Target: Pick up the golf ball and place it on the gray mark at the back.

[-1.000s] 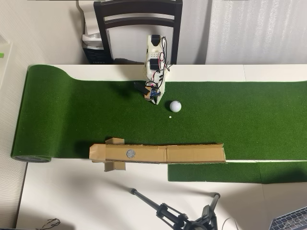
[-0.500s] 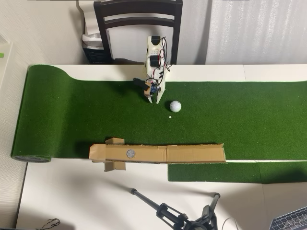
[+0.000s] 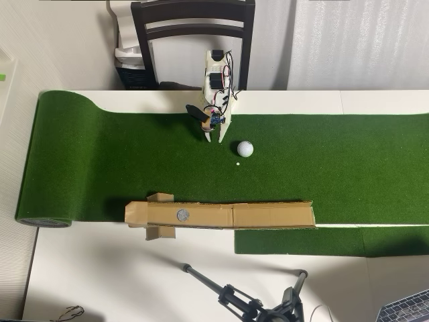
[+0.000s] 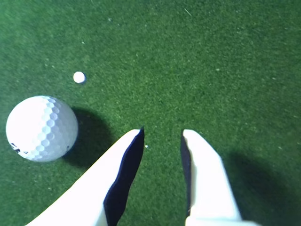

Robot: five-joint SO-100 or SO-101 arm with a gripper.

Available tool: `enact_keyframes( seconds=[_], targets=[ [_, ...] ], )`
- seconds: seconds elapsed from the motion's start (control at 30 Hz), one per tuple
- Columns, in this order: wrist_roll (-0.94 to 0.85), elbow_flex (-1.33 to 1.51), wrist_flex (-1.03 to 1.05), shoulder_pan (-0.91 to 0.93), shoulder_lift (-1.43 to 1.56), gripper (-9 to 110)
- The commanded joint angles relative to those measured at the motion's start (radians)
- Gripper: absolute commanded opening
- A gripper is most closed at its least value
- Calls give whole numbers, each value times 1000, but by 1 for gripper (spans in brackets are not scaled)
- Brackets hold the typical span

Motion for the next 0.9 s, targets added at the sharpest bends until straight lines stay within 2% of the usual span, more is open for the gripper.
enact_keyframes(
  seconds=[0.0,0.27,0.53,0.7,0.87],
  targets=[
    [-12,-129,-5,-2,63,19],
    [-9,-344,-5,-8,-288,21],
    [8,-529,-21,-173,-644,22],
    [51,-643,-12,-270,-782,35],
    [75,-678,-21,-339,-842,39]
  ],
)
